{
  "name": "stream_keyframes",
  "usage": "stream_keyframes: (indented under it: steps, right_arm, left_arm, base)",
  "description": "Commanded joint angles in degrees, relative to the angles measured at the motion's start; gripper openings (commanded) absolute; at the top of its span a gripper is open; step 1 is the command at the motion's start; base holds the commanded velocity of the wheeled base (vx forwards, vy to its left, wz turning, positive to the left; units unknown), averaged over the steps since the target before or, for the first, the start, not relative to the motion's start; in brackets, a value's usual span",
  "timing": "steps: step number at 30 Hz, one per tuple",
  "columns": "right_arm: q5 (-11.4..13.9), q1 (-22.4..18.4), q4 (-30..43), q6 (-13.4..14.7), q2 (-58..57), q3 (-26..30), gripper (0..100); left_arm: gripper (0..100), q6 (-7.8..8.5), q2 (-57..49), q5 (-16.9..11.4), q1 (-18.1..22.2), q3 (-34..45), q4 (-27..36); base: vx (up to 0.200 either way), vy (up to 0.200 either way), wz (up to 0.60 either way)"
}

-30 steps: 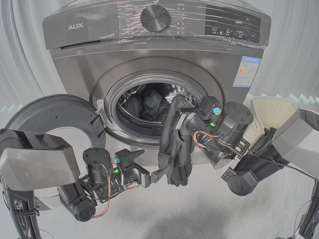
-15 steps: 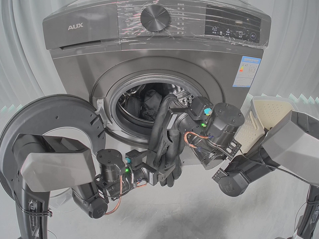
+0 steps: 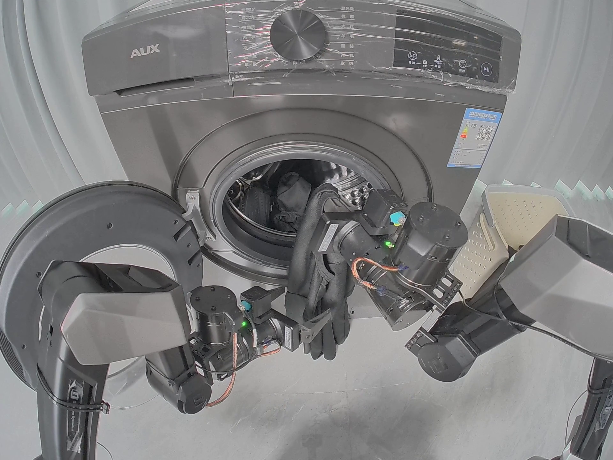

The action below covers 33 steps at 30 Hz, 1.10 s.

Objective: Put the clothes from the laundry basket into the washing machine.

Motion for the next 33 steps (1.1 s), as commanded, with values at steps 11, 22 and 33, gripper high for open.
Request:
stream_keyframes:
  steps: [11,22,33]
  right_arm:
    - [0.0,0.2,-0.7,0.0,0.2,0.3,0]
    - [-1.3,0.3,-0.8,0.7,0.1,1.8,0]
    - [-1.0,-2.9,-2.4,1.1,-1.0,8.3,0]
  left_arm:
    - [100,0.05,2.4,0.7,0.7,-2.6,-0.1]
    - [0,-0.21,3.5,1.9,1.5,-5.3,-0.1]
    - [0,-0.47,-2.4,1.6,1.5,-1.3,-0.3]
  base:
    - [0.0,0.0,0.0]
    - [0.0,0.0,0.0]
    - [0.0,0.0,0.0]
